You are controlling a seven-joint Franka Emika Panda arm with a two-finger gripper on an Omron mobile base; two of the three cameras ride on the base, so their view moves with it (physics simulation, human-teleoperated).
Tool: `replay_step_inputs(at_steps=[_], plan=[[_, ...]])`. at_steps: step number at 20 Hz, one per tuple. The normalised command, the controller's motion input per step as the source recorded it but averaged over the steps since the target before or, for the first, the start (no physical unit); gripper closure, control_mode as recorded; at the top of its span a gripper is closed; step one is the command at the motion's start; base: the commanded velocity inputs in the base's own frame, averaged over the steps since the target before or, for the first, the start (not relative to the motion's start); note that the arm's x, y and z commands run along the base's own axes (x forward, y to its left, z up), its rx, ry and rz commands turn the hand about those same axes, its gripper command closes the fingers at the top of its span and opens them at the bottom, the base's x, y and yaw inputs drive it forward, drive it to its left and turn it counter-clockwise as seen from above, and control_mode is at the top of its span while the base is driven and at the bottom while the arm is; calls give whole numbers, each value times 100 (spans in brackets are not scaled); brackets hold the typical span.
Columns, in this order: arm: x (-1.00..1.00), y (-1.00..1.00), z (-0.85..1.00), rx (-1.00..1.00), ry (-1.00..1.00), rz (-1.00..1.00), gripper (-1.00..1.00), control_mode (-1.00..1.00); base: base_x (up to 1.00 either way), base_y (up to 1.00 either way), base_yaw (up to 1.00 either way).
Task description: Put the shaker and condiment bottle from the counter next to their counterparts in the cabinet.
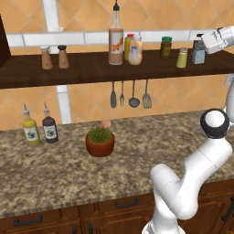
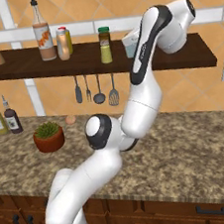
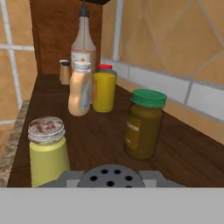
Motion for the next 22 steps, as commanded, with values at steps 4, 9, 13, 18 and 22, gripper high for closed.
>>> replay_step_inputs(at_steps=[4, 9, 13, 18, 22], plan=[[0, 3, -8, 10, -5, 0, 100, -100, 0, 0, 0], [0, 23, -23, 4, 0, -1, 100, -100, 0, 0, 0], [0, 30, -19, 3, 0, -1, 100, -100, 0, 0, 0], [2, 36, -18, 3, -1, 0, 100, -100, 0, 0, 0], [0, 22, -26, 5, -4, 0, 100, -100, 0, 0, 0]])
